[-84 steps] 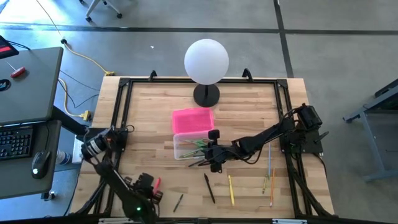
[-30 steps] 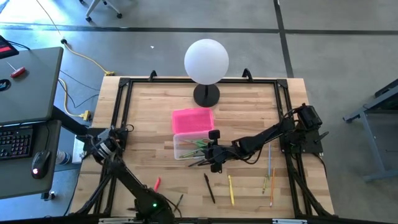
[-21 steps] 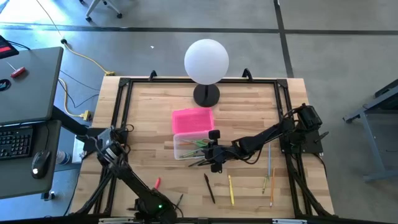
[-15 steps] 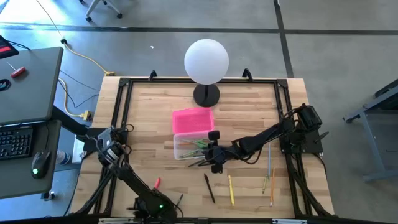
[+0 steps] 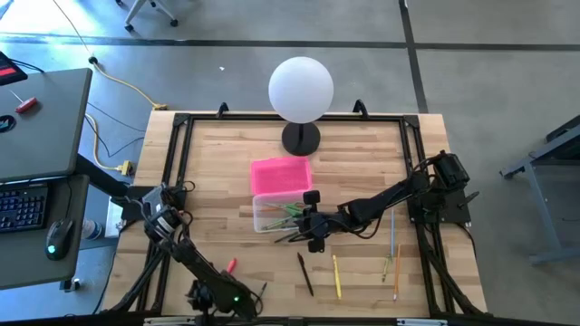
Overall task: Pick & place school supplies into a supply box
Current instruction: Put the left black pen into the pink supply box
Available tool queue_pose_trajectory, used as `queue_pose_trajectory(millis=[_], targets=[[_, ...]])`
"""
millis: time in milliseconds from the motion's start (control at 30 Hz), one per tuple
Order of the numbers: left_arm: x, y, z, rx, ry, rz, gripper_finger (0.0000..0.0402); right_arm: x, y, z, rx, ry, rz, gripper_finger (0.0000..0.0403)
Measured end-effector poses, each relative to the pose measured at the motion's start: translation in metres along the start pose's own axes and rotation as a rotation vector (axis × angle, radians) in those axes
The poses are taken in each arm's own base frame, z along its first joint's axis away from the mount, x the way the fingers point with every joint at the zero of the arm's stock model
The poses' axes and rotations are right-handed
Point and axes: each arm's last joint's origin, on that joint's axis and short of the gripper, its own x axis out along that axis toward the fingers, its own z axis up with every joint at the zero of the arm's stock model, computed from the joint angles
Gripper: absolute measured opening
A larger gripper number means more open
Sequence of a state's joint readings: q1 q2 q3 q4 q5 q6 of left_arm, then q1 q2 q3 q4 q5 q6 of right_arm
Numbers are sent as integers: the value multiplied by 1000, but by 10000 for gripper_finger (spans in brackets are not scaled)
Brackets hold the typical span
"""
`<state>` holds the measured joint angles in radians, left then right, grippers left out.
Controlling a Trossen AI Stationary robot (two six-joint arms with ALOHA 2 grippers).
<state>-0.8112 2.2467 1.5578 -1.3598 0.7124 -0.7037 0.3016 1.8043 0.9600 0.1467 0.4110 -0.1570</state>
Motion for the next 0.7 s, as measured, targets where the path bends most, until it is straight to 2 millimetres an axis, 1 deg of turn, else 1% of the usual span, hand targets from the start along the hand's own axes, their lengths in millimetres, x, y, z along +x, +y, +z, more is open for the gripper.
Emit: queue_pose_trajectory(millis=[200, 367, 400, 633, 700], targets=[[0, -1, 2, 31, -25, 8, 106, 0, 0, 0, 0, 0, -1, 44], [-1, -1, 14, 61, -81, -12, 106, 0, 0, 0, 0, 0, -1, 42], [-2, -1, 19, 71, -96, -31, 106, 0, 0, 0, 0, 0, -1, 42], [4, 2, 29, 60, -79, -30, 106, 0, 0, -1, -3, 8, 1, 48], [9, 3, 34, 58, -56, -22, 106, 0, 0, -1, -3, 8, -1, 48]])
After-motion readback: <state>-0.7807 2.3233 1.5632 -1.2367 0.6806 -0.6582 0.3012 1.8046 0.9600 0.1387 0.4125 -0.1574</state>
